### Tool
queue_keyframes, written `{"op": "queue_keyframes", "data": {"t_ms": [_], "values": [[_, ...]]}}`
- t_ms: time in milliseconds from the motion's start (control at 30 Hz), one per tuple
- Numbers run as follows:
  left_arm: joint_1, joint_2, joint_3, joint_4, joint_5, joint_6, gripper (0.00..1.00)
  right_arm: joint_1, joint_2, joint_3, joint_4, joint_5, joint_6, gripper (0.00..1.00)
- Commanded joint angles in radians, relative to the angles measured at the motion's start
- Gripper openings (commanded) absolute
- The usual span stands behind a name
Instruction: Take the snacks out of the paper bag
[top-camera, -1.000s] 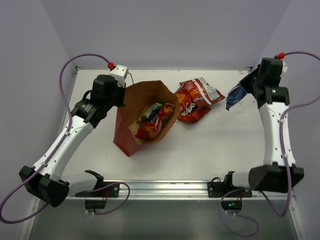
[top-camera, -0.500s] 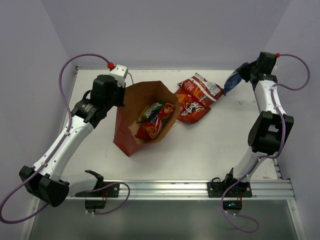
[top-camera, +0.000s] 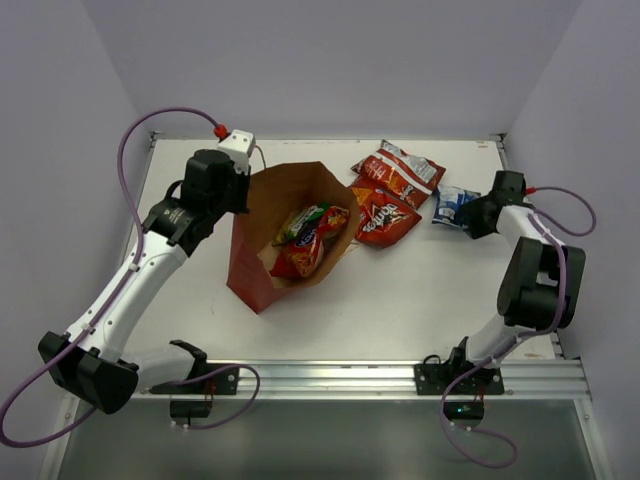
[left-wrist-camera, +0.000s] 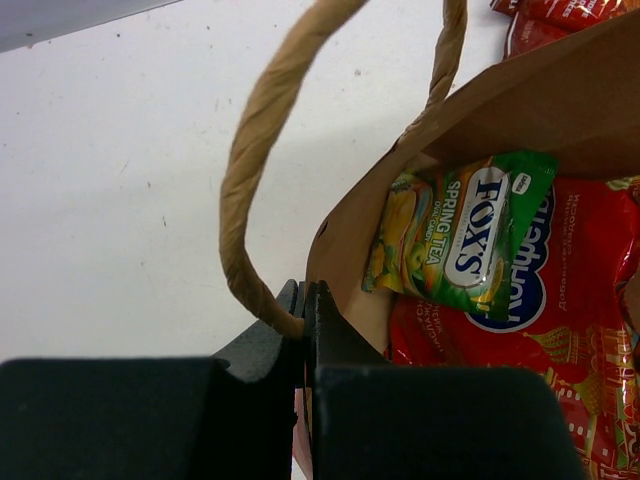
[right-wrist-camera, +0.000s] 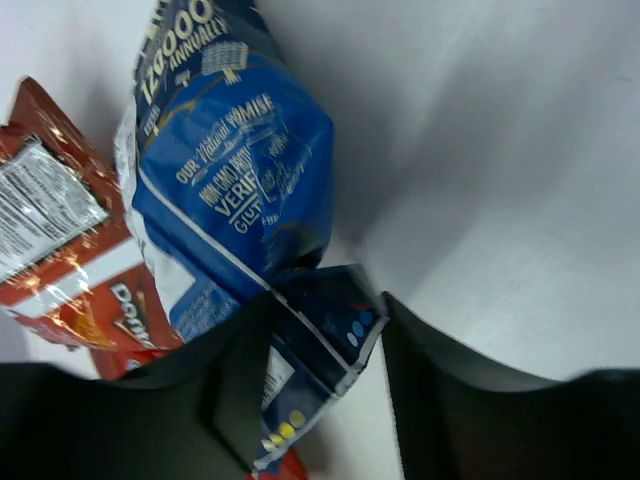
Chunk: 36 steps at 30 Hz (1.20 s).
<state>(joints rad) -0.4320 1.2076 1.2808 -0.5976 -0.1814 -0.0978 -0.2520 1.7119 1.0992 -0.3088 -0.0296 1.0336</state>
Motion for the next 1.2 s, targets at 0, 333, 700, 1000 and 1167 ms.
{"op": "queue_keyframes", "data": {"t_ms": [0, 333, 700, 1000, 1167], "values": [[0.007, -0.045, 0.017, 0.036, -0.021, -0.011, 0.00, -0.006, -0.173, -0.030, -0.102, 0.138, -0.047, 0.54], [0.007, -0.051, 0.020, 0.044, -0.001, 0.006, 0.00, 0.066, -0.471, 0.060, -0.282, 0.189, -0.283, 0.92], [0.007, -0.062, 0.017, 0.038, 0.016, 0.012, 0.00, 0.731, -0.539, 0.376, -0.371, 0.094, -0.383, 0.89], [0.007, -0.060, 0.048, 0.030, 0.031, -0.006, 0.00, 1.045, -0.238, 0.718, -0.515, 0.053, -0.356, 0.87], [0.006, -0.054, 0.052, 0.030, 0.048, -0.023, 0.00, 1.125, -0.089, 0.768, -0.515, 0.085, -0.282, 0.86]]}}
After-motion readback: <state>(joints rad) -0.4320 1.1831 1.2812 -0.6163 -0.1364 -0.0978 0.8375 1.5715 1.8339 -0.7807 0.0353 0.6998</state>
